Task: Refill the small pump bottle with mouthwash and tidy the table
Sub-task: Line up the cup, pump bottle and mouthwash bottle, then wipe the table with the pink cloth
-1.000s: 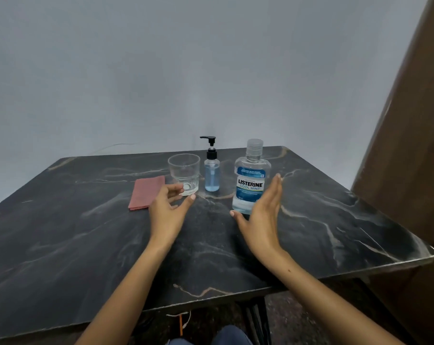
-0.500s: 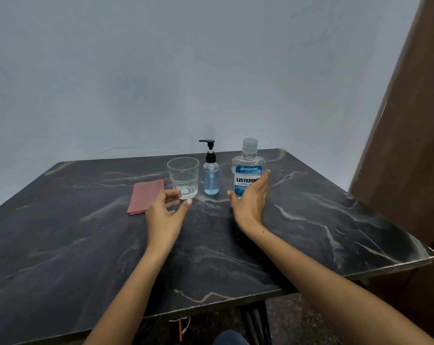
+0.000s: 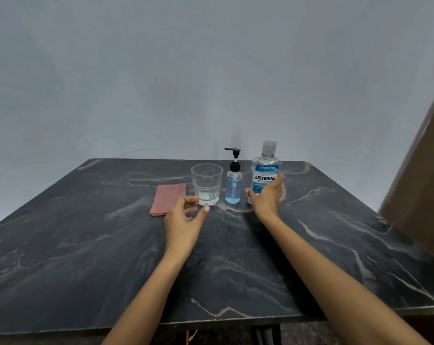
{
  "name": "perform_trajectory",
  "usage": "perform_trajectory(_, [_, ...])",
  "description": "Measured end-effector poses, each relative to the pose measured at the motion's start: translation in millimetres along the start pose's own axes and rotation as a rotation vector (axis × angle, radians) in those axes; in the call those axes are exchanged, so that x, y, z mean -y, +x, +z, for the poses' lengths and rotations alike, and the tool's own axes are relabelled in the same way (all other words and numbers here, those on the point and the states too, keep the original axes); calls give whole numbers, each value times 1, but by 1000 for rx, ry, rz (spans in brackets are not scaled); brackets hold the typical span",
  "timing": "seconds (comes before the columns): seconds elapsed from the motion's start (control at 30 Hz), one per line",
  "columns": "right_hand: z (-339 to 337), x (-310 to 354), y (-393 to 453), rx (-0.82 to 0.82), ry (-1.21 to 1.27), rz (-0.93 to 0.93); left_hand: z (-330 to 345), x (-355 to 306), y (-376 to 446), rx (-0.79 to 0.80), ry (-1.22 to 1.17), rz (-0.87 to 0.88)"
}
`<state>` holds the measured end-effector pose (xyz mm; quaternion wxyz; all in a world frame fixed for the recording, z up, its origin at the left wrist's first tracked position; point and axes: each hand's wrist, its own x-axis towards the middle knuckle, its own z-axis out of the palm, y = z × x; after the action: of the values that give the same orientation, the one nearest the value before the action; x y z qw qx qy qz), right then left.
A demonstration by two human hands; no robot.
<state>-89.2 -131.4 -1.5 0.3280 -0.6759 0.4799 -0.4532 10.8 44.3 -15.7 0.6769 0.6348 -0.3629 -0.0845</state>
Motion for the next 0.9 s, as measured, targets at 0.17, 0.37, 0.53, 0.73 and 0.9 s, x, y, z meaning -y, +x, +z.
perform_trajectory(0.17, [2,-2,8,11,12,25,1,0,0,9,2,-6])
perform_trajectory(0.37, [-7,5,2,46,38,75,0,0,0,8,9,-3])
perform_trajectory(0.53, [-14,23,-53,84,27,-13,-5,-1,2,-33,-38,-27])
perform_trajectory(0.73, [19,50,-110,390,-42,-549,-45,1,9,-207,-115,-28])
perform_trajectory(0.9, [92,69,-96,766,-386,-591,-66,8,12,-288,-59,-35])
